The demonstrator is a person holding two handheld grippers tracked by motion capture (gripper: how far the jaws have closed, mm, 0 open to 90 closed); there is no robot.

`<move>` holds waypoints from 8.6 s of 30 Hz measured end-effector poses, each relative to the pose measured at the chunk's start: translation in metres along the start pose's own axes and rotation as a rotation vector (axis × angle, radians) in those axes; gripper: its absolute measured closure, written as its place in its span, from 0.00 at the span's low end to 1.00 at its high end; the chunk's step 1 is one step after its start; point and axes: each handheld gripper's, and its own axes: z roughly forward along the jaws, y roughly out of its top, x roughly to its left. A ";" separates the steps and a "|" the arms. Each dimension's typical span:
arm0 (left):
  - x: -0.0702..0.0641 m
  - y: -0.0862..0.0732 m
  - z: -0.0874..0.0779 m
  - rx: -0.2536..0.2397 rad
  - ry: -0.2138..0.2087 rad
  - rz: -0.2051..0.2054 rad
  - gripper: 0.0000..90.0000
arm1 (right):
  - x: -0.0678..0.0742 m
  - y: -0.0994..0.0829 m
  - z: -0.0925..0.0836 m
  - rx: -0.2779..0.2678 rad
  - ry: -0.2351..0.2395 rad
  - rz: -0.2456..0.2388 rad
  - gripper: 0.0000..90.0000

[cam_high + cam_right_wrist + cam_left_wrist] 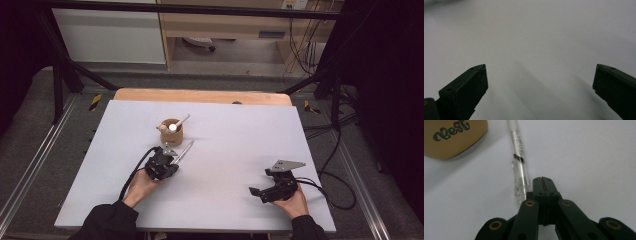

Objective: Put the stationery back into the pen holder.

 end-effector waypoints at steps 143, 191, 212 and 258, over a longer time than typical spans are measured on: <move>0.049 0.099 -0.080 -0.532 0.073 -0.090 0.89 | -0.001 0.001 -0.002 -0.002 0.000 -0.002 0.01; 0.110 0.136 -0.016 -0.582 0.115 -0.136 0.89 | -0.001 0.000 -0.002 -0.001 0.004 0.001 0.01; 0.109 0.123 0.003 -0.474 0.077 -0.070 0.89 | -0.001 0.000 -0.002 -0.008 0.007 -0.004 0.01; 0.107 0.103 -0.006 -0.393 0.073 -0.095 0.77 | 0.000 0.000 -0.002 0.000 0.009 0.000 0.01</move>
